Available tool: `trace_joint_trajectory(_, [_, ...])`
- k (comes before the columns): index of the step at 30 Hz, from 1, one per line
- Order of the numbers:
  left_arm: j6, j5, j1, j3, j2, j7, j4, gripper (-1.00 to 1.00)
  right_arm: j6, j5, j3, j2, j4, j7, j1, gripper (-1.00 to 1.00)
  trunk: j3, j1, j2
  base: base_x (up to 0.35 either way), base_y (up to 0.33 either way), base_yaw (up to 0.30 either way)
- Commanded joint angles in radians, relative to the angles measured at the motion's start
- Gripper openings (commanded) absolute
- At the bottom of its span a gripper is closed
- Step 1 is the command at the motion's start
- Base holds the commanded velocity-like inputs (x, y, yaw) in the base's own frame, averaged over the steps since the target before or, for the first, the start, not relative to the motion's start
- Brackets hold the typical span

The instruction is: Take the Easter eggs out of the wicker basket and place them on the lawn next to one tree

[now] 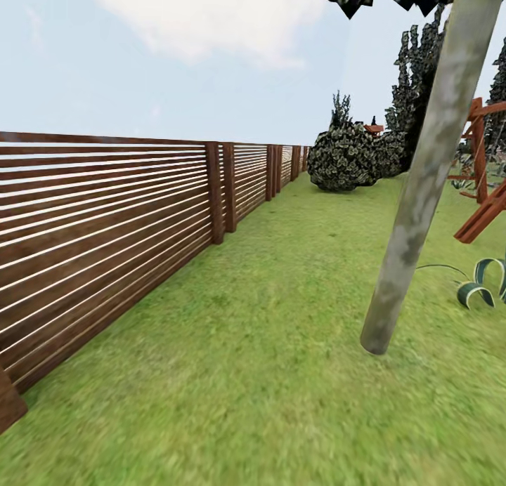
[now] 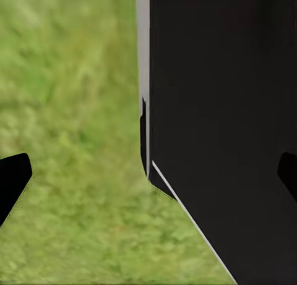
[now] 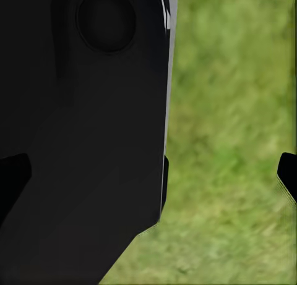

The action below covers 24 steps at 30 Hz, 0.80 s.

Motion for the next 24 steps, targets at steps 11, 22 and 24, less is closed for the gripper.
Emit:
trace_joint_trajectory(11, [0.000,0.000,0.001,0.000,0.000,-0.001,-0.003,1.00,0.000,0.004,0.000,0.000,0.000,0.000,0.000,1.00,-0.001,0.001,0.000,0.318,0.000,0.000])
trace_joint_trajectory(22, [0.000,0.000,0.001,0.000,0.000,-0.001,-0.002,1.00,0.000,0.004,0.000,0.000,0.000,0.000,0.000,1.00,-0.001,0.001,0.000,0.318,0.000,0.000])
trace_joint_trajectory(24, [0.000,0.000,0.001,0.000,0.000,-0.001,-0.002,1.00,0.000,0.004,0.000,0.000,0.000,0.000,0.000,1.00,-0.001,0.001,0.000,0.318,0.000,0.000])
